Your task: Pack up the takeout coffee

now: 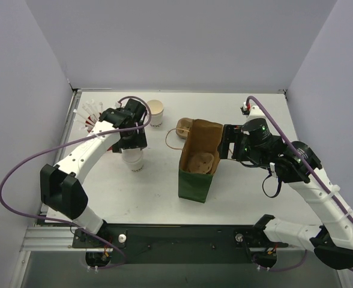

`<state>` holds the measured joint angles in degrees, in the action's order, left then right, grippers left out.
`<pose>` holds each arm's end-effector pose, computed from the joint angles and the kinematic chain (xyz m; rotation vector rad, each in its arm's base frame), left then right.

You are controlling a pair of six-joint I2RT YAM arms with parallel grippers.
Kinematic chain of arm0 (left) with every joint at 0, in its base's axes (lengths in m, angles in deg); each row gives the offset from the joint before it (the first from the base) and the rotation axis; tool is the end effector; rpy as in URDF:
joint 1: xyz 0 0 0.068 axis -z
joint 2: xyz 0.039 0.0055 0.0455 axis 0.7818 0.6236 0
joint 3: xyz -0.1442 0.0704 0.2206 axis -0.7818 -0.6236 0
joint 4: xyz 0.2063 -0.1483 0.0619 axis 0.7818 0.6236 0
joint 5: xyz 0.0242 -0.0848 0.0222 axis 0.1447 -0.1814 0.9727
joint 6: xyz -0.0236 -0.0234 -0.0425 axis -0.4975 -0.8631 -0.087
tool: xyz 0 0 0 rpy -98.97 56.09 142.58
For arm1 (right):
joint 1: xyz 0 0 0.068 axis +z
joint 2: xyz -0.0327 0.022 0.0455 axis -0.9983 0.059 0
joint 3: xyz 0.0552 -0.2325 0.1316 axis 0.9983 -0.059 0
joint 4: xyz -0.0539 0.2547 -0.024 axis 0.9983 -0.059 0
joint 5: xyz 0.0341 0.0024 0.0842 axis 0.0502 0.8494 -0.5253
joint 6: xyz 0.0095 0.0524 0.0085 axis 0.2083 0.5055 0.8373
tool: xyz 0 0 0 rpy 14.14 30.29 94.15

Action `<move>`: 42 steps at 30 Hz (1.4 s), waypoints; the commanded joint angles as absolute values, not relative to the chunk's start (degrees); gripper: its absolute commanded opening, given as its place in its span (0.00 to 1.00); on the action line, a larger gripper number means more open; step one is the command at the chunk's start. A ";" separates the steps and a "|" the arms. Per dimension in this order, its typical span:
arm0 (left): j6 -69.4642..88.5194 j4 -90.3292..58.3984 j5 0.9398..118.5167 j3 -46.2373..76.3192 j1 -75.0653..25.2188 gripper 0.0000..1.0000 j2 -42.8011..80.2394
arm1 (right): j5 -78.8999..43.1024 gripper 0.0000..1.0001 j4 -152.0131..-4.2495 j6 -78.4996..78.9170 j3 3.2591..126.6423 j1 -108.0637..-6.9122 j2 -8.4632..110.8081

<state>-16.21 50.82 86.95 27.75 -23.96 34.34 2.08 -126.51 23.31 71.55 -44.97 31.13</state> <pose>0.2805 -0.1328 0.3091 -0.3059 2.6654 0.1355 0.1508 0.1239 0.4383 -0.0778 2.0884 0.5530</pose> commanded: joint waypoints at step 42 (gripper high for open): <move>-11.24 48.28 80.03 27.95 -28.48 0.90 39.11 | 2.57 0.75 -125.17 23.01 70.79 -45.48 32.05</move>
